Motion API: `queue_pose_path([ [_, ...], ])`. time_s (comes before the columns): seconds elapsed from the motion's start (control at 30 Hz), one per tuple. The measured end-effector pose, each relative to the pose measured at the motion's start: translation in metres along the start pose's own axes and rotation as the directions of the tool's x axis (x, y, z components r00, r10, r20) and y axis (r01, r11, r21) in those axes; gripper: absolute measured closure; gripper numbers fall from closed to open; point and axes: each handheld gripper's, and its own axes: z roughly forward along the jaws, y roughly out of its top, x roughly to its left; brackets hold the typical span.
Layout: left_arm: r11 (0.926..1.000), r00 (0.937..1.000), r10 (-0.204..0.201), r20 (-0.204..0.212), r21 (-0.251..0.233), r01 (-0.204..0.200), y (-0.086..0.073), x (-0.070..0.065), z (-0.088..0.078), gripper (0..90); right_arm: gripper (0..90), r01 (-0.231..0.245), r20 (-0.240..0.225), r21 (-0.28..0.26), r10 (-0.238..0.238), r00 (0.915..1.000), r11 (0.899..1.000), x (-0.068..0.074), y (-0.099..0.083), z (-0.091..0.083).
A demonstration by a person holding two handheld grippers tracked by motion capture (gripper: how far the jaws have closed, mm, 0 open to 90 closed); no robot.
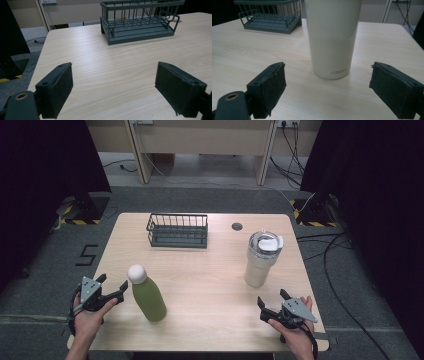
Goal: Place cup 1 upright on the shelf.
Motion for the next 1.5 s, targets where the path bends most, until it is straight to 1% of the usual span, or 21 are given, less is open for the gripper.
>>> queue_pose_path([
  [0.07,0.9998,0.9998,0.022,0.004,0.001,-0.022,0.001,-0.001,0.001,13.9,12.4,0.012,-0.001,-0.018,-0.012,0.9999,1.0,-0.001,0.003,0.0],
  [0.13,0.9997,0.9997,0.024,0.0,0.001,-0.024,0.001,-0.002,0.002,14.0,12.3,0.016,0.001,-0.025,-0.016,0.9999,1.0,0.0,0.005,0.0],
  [0.17,0.9994,0.9994,0.034,-0.006,0.007,-0.034,0.001,-0.002,0.003,14.0,11.7,0.037,-0.008,-0.029,-0.038,0.9993,0.999,0.0,0.008,0.002],
  [0.3,0.9993,0.9993,0.035,-0.01,0.013,-0.035,-0.001,-0.004,0.002,14.0,11.7,0.048,-0.009,-0.037,-0.048,0.9988,0.998,-0.001,0.012,0.004],
  [0.47,0.9987,0.9989,0.046,-0.005,0.019,-0.046,-0.003,-0.006,0.002,14.1,8.4,0.057,-0.003,-0.058,-0.058,0.9983,0.997,-0.004,0.022,0.01],
  [0.5,0.9985,0.9987,0.051,-0.011,0.021,-0.05,-0.003,-0.006,0.002,14.1,6.4,0.063,0.0,-0.066,-0.063,0.998,0.996,-0.006,0.028,0.017],
  [0.57,0.9986,0.9987,0.05,-0.01,0.019,-0.05,-0.004,-0.005,0.001,14.2,6.0,0.063,0.001,-0.069,-0.063,0.998,0.996,-0.007,0.03,0.02],
  [0.63,0.9985,0.9988,0.049,-0.007,0.025,-0.049,-0.006,-0.004,0.001,14.2,4.7,0.083,0.013,-0.065,-0.082,0.9965,0.994,-0.007,0.037,0.034],
  [0.67,0.9985,0.9988,0.049,-0.007,0.025,-0.049,-0.006,-0.004,0.001,14.2,4.7,0.083,0.013,-0.065,-0.082,0.9965,0.994,-0.007,0.037,0.034],
  [0.7,0.9987,0.9989,0.046,-0.008,0.022,-0.046,-0.006,-0.004,0.0,14.2,4.7,0.076,0.015,-0.057,-0.075,0.9971,0.996,-0.007,0.039,0.042],
  [0.77,0.9988,0.9989,0.045,-0.007,0.021,-0.045,-0.006,-0.004,0.0,14.2,4.8,0.077,0.018,-0.054,-0.076,0.9969,0.996,-0.008,0.04,0.046],
  [0.8,0.9985,0.9987,0.05,-0.005,0.02,-0.05,-0.006,-0.004,-0.001,14.2,5.2,0.081,0.024,-0.044,-0.08,0.9965,0.996,-0.007,0.041,0.057],
  [0.83,0.9985,0.9987,0.05,-0.005,0.02,-0.05,-0.006,-0.004,-0.001,14.2,5.2,0.081,0.024,-0.044,-0.08,0.9965,0.996,-0.007,0.041,0.057],
  [0.87,0.9987,0.9989,0.047,-0.003,0.019,-0.047,-0.006,-0.005,-0.001,14.2,5.3,0.083,0.03,-0.041,-0.082,0.9962,0.996,-0.006,0.042,0.065],
  [0.9,0.9987,0.9989,0.047,-0.003,0.019,-0.047,-0.006,-0.005,-0.001,14.2,5.3,0.083,0.03,-0.041,-0.082,0.9962,0.996,-0.006,0.042,0.065],
  [0.93,0.9987,0.9989,0.047,-0.002,0.018,-0.047,-0.006,-0.005,0.0,14.2,6.1,0.081,0.032,-0.037,-0.08,0.9963,0.996,-0.006,0.043,0.073],
  [1.07,0.9987,0.999,0.045,0.0,0.023,-0.045,-0.006,-0.005,0.001,14.2,7.9,0.083,0.039,-0.04,-0.082,0.9959,0.996,-0.005,0.044,0.082],
  [1.27,0.9986,0.999,0.045,0.005,0.026,-0.045,-0.007,-0.006,0.002,14.2,8.7,0.088,0.05,-0.061,-0.085,0.9951,0.994,-0.004,0.049,0.092],
  [1.3,0.9987,0.999,0.044,0.007,0.026,-0.044,-0.007,-0.006,0.002,14.2,7.2,0.097,0.05,-0.066,-0.094,0.9943,0.993,-0.006,0.051,0.096],
  [1.43,0.9987,0.999,0.043,0.01,0.028,-0.044,-0.007,-0.006,0.002,14.3,7.2,0.112,0.059,-0.076,-0.108,0.9925,0.991,-0.005,0.053,0.102],
  [1.5,0.9985,0.9989,0.044,0.013,0.03,-0.045,-0.007,-0.007,0.003,14.3,7.2,0.112,0.05,-0.084,-0.108,0.9929,0.99,-0.006,0.052,0.105],
])
